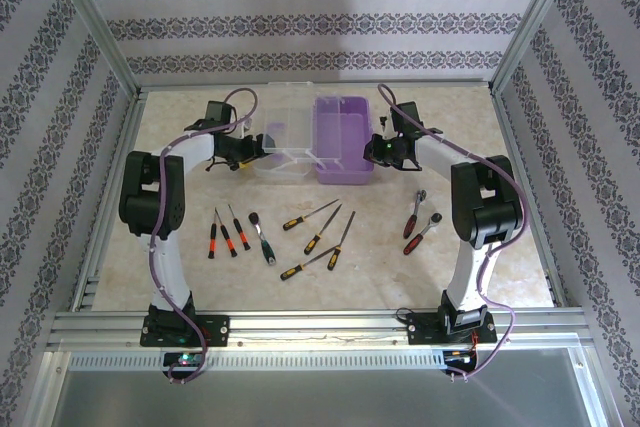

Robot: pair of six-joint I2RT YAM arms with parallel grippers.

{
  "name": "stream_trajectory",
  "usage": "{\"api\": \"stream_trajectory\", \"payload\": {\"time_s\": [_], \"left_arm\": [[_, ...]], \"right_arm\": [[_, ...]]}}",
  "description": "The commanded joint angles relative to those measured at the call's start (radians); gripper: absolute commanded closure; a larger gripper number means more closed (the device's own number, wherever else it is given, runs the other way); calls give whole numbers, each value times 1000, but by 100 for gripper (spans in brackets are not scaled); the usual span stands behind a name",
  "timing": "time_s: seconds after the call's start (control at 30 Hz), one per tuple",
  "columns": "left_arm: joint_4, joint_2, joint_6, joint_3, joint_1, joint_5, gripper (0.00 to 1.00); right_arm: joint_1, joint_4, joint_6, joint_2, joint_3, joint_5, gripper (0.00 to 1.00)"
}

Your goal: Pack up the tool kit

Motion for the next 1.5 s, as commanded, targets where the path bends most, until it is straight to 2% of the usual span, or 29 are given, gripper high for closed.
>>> {"api": "stream_trajectory", "payload": {"time_s": [0.0,0.2,0.27,0.47,0.6,0.8,0.9,1.07,1.2,1.3,1.37,1.47], "left_arm": [[-46,4,48,55,29,96,2],[-167,-2,42,125,75,93,0],[-215,17,50,154,90,136,0],[-136,-7,-32,100,137,193,0],[-117,-94,-77,68,148,118,1],[-159,-270,-122,47,147,-22,0],[-171,-357,-174,46,145,-53,0],[-156,-479,-218,-1,111,-85,0],[-95,-580,-260,-68,78,-114,0],[53,-656,-299,-158,38,-117,0],[144,-676,-298,-199,15,-78,0],[153,-662,-339,-206,0,-19,0]], "right_arm": [[13,0,13,28,35,-38,88],[14,-11,13,28,44,-40,88],[14,-9,16,33,48,-43,88],[15,-11,21,48,63,-51,88],[14,-16,19,35,67,-55,86],[16,-40,16,-9,74,-57,75],[17,-61,12,-19,85,-52,65],[20,-90,-7,-60,83,-31,58],[16,-166,-36,-143,88,32,52],[17,-227,-58,-248,37,144,44],[15,-251,-75,-327,-36,218,40],[12,-290,-86,-439,-158,348,37]]}}
